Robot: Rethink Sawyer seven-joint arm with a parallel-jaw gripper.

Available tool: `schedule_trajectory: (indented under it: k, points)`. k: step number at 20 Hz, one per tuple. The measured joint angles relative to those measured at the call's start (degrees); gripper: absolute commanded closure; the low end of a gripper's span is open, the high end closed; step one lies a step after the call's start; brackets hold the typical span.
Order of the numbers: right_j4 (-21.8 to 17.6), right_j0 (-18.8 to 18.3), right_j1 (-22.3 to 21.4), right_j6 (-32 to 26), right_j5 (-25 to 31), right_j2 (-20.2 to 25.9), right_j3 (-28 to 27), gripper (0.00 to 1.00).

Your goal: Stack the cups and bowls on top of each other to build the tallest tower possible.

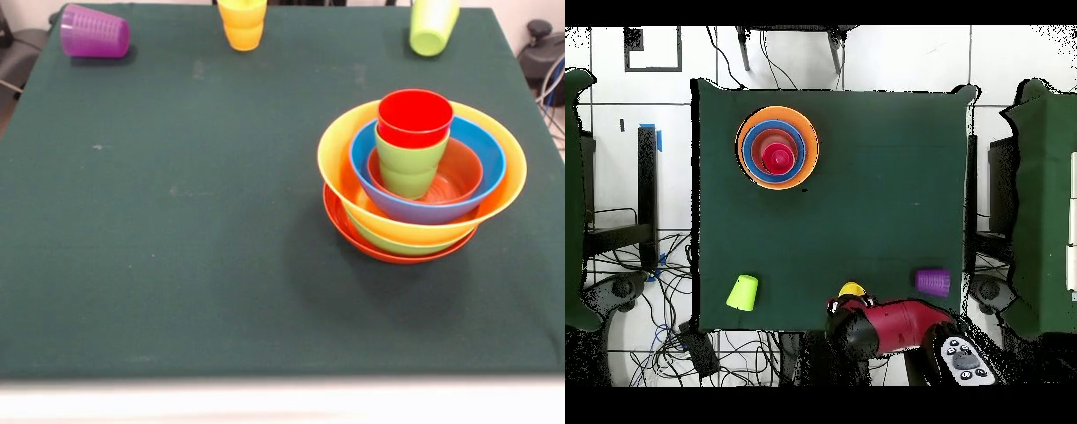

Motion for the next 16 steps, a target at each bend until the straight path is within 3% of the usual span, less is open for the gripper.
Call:
schedule_trajectory:
  k: [16]
  points:
    - [-0.10, 3.54, 4.16, 0.00, -6.24, -4.63, -1.33, 1.00]
